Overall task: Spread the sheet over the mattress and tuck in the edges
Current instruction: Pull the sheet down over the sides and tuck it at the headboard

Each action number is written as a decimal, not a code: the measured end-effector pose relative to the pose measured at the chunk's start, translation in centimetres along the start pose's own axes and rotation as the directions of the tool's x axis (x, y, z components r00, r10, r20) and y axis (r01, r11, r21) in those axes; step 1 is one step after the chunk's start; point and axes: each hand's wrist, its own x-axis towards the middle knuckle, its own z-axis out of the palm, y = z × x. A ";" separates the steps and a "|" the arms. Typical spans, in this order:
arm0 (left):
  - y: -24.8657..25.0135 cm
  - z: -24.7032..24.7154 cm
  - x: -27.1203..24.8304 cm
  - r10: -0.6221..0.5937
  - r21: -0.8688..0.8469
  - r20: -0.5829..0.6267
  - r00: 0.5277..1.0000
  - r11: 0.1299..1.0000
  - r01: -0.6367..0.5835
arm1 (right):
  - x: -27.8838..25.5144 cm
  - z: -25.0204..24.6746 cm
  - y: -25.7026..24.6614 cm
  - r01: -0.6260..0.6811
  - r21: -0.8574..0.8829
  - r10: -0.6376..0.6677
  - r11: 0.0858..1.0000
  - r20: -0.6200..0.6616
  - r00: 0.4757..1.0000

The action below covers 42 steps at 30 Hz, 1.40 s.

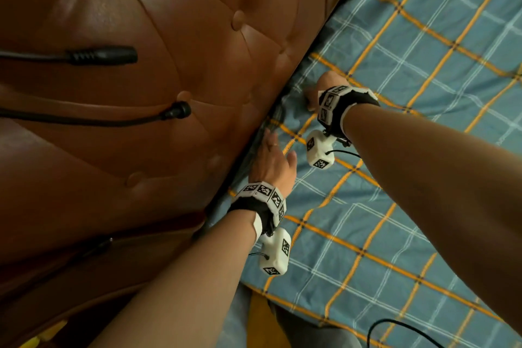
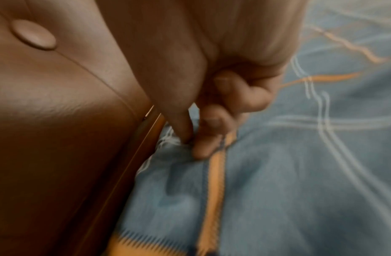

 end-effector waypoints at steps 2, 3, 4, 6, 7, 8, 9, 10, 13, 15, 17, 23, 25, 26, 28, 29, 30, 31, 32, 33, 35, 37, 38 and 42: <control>-0.2 0.4 -0.2 0.003 0.072 0.005 1.000 0.997 -0.003 | 0.3 0.7 -0.5 0.015 0.166 -0.014 0.986 -0.011 1.000; -0.3 0.4 -0.1 0.016 0.133 0.014 1.000 0.991 -0.017 | 0.3 0.7 -0.8 0.034 0.249 -0.028 0.968 -0.029 0.999; -0.4 0.6 0.1 0.019 0.177 0.025 1.000 0.984 -0.023 | 0.1 0.5 -1.2 0.064 0.326 -0.048 0.943 -0.057 0.997; -0.2 0.7 0.2 0.003 0.195 0.042 0.999 0.981 -0.011 | -0.4 -0.3 -1.7 0.133 0.416 -0.095 0.899 -0.113 0.989; -0.1 0.8 0.1 0.000 0.193 0.029 1.000 0.981 -0.005 | -0.7 -0.5 -1.8 0.151 0.418 -0.108 0.896 -0.125 0.986; 0.0 0.9 0.0 0.005 0.192 -0.011 1.000 0.981 -0.003 | -1.0 -0.7 -1.8 0.138 0.409 -0.099 0.902 -0.113 0.989; 0.0 1.0 -0.1 0.007 0.183 -0.062 0.998 0.983 0.004 | -1.5 -0.7 -1.6 0.088 0.387 -0.065 0.918 -0.072 0.995; -0.1 0.9 -0.4 -0.007 0.150 -0.106 0.994 0.988 0.023 | -2.0 -0.5 -1.2 0.034 0.352 -0.026 0.935 -0.027 0.999; -1.3 0.2 -1.4 -0.125 -0.009 -0.114 0.986 0.992 0.125 | -4.5 0.8 -0.1 -0.061 0.286 0.013 0.956 0.167 0.986; -2.6 -0.4 -2.5 -0.207 -0.059 -0.107 0.972 0.978 0.202 | -6.6 2.2 -0.1 -0.068 0.308 -0.010 0.949 0.244 0.970; -4.3 -0.6 -3.5 -0.271 -0.071 -0.060 0.961 0.961 0.267 | -8.5 3.9 -0.8 -0.083 0.306 -0.014 0.948 0.301 0.954; -9.0 -0.3 -4.5 -0.382 -0.158 0.031 0.924 0.911 0.382 | -9.7 9.2 -2.6 0.025 0.279 -0.081 0.960 0.194 0.978; -9.6 -0.4 -5.7 -0.305 -0.220 -0.033 0.952 0.931 0.291 | -10.4 9.4 -3.7 0.066 0.352 -0.114 0.934 0.117 0.987; -9.7 -0.5 -6.5 -0.209 -0.233 -0.096 0.973 0.955 0.182 | -10.5 9.2 -4.1 0.081 0.416 -0.128 0.906 0.085 0.988; -9.8 -1.0 -8.2 -0.011 -0.202 -0.205 0.979 0.979 -0.031 | -10.7 8.9 -4.4 0.090 0.499 -0.130 0.862 0.047 0.990; -10.1 -1.1 -8.6 0.056 -0.165 -0.236 0.970 0.981 -0.097 | -10.8 8.8 -4.3 0.086 0.484 -0.121 0.871 0.040 0.992; -10.6 -0.9 -8.8 0.089 -0.128 -0.234 0.968 0.984 -0.121 | -11.1 8.8 -4.3 0.096 0.420 -0.113 0.902 0.016 0.993; -11.0 -0.8 -9.0 0.086 -0.102 -0.206 0.975 0.989 -0.109 | -11.2 8.8 -4.3 0.119 0.327 -0.109 0.938 -0.049 0.993; -11.4 -0.8 -9.0 0.063 -0.085 -0.164 0.984 0.993 -0.078 | -11.6 8.9 -4.5 0.161 0.236 -0.127 0.958 -0.155 0.980; -11.6 -0.8 -9.0 0.042 -0.077 -0.121 0.992 0.996 -0.051 | -11.8 8.8 -4.6 0.222 0.156 -0.176 0.963 -0.260 0.949; -11.9 -0.7 -9.0 0.052 -0.066 -0.062 0.997 0.996 -0.056 | -11.8 8.9 -5.1 0.374 -0.028 -0.358 0.927 -0.371 0.857; -11.9 -0.7 -9.2 0.101 -0.048 -0.063 0.993 0.993 -0.105 | -12.1 9.2 -5.4 0.406 -0.176 -0.441 0.897 -0.305 0.844; -11.8 -0.9 -9.3 0.118 -0.048 -0.087 0.989 0.991 -0.123 | -12.3 9.4 -5.5 0.363 -0.197 -0.404 0.911 -0.244 0.881; -12.1 -1.0 -9.8 0.135 -0.041 -0.110 0.985 0.989 -0.140 | -12.4 9.9 -4.9 0.135 -0.155 -0.151 0.979 -0.101 0.983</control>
